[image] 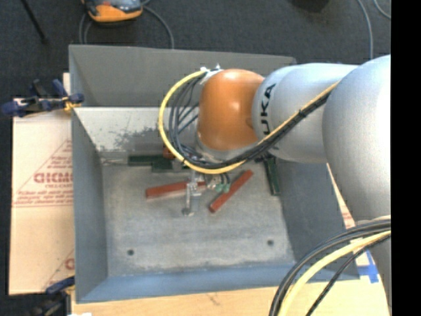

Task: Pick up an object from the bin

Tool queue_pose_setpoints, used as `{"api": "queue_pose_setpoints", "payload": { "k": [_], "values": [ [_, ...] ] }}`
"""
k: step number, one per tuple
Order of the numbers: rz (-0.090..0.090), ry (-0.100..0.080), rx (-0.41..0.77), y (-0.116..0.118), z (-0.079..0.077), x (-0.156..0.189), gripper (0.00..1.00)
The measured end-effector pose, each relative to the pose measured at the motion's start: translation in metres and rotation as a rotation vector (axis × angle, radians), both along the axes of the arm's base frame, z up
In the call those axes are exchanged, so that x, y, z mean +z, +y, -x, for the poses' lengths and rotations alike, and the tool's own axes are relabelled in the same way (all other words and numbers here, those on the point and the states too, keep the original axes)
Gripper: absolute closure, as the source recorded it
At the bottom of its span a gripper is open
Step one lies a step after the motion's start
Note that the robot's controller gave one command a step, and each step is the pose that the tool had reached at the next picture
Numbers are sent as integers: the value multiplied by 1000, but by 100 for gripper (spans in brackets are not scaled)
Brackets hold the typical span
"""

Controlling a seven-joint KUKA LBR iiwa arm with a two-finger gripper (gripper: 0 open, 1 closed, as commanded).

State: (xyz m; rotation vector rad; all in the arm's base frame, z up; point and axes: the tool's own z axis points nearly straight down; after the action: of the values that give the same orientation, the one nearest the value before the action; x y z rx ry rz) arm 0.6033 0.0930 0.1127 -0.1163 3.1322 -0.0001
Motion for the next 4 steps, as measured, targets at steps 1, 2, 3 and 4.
{"api": "queue_pose_setpoints", "payload": {
  "k": [1,2,3,4],
  "values": [
    [-2,3,-157,-22,-9,-36,0],
    [0,-2,-28,-25,0,-39,100],
    [-1,-2,-28,-25,0,-39,100],
    [0,3,-29,-25,1,-36,100]
  ]
}}
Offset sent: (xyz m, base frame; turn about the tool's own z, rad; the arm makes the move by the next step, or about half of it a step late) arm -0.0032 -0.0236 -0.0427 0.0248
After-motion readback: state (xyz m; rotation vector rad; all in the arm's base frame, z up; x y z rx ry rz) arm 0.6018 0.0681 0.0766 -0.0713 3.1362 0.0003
